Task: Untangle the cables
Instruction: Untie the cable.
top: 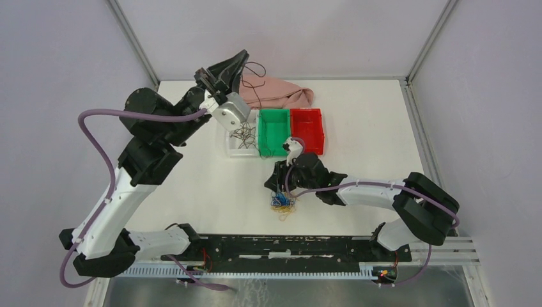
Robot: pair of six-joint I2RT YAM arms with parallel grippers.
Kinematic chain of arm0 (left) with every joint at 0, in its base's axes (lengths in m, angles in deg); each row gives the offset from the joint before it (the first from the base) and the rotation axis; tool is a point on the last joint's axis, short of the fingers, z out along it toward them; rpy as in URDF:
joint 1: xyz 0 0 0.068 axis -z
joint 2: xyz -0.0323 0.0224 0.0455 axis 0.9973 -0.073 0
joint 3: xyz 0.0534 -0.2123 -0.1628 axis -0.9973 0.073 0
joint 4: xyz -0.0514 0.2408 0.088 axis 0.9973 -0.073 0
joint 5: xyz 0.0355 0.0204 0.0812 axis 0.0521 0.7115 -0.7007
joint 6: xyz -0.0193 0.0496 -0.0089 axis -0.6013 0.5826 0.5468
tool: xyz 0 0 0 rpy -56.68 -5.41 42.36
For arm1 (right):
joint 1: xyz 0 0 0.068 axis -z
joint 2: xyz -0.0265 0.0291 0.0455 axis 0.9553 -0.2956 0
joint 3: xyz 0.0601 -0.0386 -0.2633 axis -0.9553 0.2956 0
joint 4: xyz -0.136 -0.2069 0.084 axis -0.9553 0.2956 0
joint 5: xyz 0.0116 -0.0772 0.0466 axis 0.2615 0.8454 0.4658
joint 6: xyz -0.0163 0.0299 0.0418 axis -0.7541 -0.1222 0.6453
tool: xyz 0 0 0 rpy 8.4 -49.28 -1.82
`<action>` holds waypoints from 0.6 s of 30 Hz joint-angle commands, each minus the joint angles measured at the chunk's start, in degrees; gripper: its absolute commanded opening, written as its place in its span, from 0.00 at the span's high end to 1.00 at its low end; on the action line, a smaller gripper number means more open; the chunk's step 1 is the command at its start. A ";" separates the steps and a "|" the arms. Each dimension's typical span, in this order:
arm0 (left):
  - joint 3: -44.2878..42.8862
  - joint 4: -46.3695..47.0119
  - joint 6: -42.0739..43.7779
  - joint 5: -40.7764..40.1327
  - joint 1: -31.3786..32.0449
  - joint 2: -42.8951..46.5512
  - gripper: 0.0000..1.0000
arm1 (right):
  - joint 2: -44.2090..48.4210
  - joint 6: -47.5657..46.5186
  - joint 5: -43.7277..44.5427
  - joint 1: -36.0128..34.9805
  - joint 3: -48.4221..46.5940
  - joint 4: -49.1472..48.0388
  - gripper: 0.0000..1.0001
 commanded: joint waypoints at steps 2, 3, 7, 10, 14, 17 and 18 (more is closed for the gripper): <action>-6.15 11.90 7.75 -6.20 -0.04 -1.82 0.97 | 1.42 -0.36 1.60 -0.18 1.04 -3.02 0.46; -7.24 12.80 8.15 -6.71 -0.05 -2.54 0.97 | 1.62 -0.38 1.71 -0.21 1.39 -3.11 0.46; -11.11 12.09 9.03 -8.28 -0.01 -4.94 0.97 | 2.05 0.16 2.06 -0.20 2.79 -4.01 0.46; -10.48 9.50 9.11 -8.99 -0.06 -5.08 0.97 | 3.14 0.20 2.23 -0.17 3.08 -3.79 0.46; -6.82 9.26 10.43 -10.96 -0.13 -4.63 0.97 | 5.91 -0.45 3.58 -0.20 2.91 -1.49 0.45; -3.99 8.46 10.92 -13.46 -0.86 -4.83 0.97 | 8.51 -1.11 5.24 -0.17 3.10 0.63 0.43; -2.94 7.71 10.44 -13.66 -1.61 -4.87 0.97 | 9.32 -1.35 5.80 -0.18 3.21 1.40 0.42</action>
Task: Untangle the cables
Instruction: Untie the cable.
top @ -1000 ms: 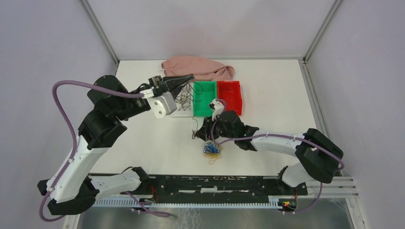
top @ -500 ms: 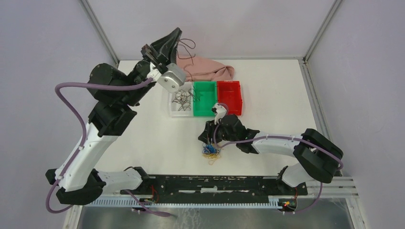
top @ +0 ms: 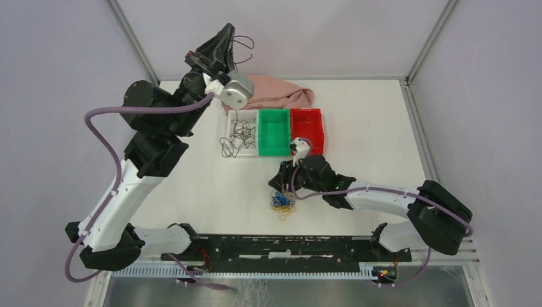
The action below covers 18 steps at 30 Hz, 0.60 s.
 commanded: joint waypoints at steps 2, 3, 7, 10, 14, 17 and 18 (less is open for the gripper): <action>5.39 -1.77 1.52 -3.46 -3.51 -0.20 0.97 | 6.52 -1.54 4.17 -0.13 0.09 2.02 0.40; 7.28 -1.83 0.77 -3.12 -4.94 -0.18 0.97 | 7.33 -1.55 4.85 -0.14 0.38 2.50 0.39; 12.59 -1.33 -2.37 0.67 -12.65 -0.45 0.97 | 10.63 -1.85 7.32 -0.11 0.61 4.74 0.33; 15.91 1.07 -4.89 4.34 -19.19 -0.54 0.97 | 12.41 -2.35 8.66 -0.14 0.40 6.55 0.30; 17.91 2.16 -7.52 5.93 -23.05 -2.22 0.97 | 13.91 -2.79 10.90 -0.05 0.03 8.51 0.28; 19.25 3.04 -9.35 6.42 -23.28 -3.59 0.97 | 14.37 -2.72 12.17 -0.03 -0.08 8.74 0.28; 19.83 3.52 -10.13 6.47 -23.32 -4.06 0.97 | 14.42 -2.62 12.34 0.00 -0.13 8.83 0.28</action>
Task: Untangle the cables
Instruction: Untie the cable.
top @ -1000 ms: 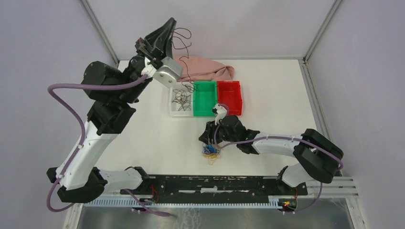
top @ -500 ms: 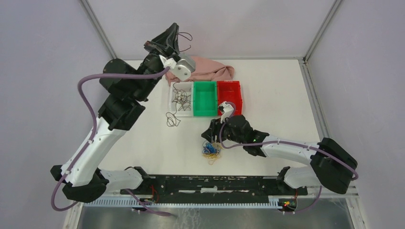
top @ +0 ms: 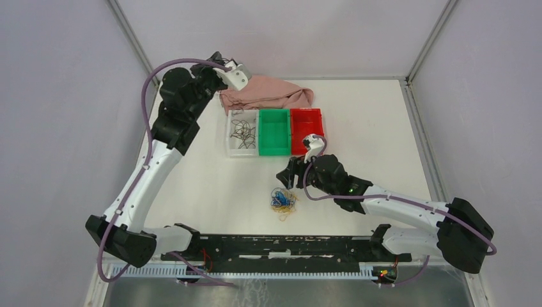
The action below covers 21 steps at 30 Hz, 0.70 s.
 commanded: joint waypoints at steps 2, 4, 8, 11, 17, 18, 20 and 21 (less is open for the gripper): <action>2.19 5.90 -6.98 2.76 -0.05 -1.78 0.97 | 1.85 -0.74 3.54 0.03 -0.67 0.59 0.28; 3.25 6.40 -8.27 2.39 -0.16 -2.72 0.97 | 2.21 -0.80 3.90 0.04 -0.72 1.19 0.28; 4.01 6.74 -10.33 2.23 -0.39 -4.27 0.97 | 3.06 -1.16 4.86 0.17 -0.53 2.23 0.28; 3.68 7.42 -10.25 2.30 -0.89 -5.07 0.97 | 3.25 -1.11 4.91 0.24 -0.46 2.29 0.28; 3.32 9.42 -5.98 2.26 -1.98 -5.36 0.97 | 4.00 -0.95 4.79 0.38 -0.61 2.69 0.28; 3.34 9.56 -5.15 2.28 -1.98 -5.11 0.97 | 4.11 -0.94 4.85 0.44 -0.57 2.73 0.28; 3.54 9.78 -3.28 2.99 -1.98 -4.56 0.97 | 4.50 -1.04 4.87 0.48 -0.53 2.81 0.28; 3.68 9.86 -1.94 3.37 -1.96 -4.21 0.97 | 4.65 -1.09 4.85 0.57 -0.53 2.99 0.28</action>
